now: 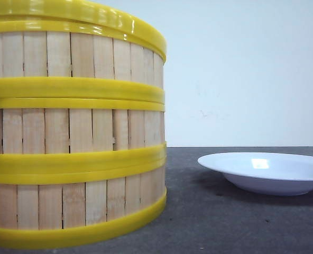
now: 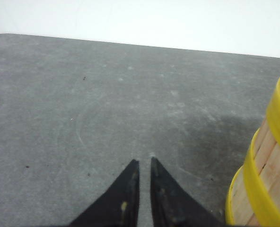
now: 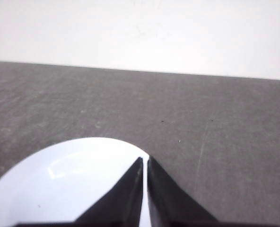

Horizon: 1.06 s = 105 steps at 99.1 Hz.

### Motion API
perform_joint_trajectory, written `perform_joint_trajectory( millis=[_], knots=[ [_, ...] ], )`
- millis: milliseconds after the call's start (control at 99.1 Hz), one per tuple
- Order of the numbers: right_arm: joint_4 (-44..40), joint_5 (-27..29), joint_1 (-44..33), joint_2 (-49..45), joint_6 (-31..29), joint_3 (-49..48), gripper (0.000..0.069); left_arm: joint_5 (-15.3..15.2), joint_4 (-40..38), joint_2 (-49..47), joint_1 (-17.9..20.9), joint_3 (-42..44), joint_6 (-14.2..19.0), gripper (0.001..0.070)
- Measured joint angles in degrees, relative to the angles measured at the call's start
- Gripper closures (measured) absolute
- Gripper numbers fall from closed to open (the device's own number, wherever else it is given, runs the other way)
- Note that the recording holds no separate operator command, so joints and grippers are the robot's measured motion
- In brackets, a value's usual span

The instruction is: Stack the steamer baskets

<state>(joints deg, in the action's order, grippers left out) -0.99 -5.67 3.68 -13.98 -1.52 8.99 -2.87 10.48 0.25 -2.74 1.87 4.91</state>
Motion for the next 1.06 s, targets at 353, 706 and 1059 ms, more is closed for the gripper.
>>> perform_joint_trajectory(
  millis=[353, 706, 1059],
  knots=[
    [-7.5, 2.7, 0.0, 13.8, 0.2, -8.1, 0.0682, 0.0, 0.0, 0.0, 0.0, 0.0, 0.0, 0.0695],
    [-8.7, 2.7, 0.0, 13.7, 0.2, -8.1, 0.0682, 0.0, 0.0, 0.0, 0.0, 0.0, 0.0, 0.0695],
    [-8.7, 2.7, 0.0, 13.7, 0.2, -8.1, 0.0682, 0.0, 0.0, 0.0, 0.0, 0.0, 0.0, 0.0695]
  ],
)
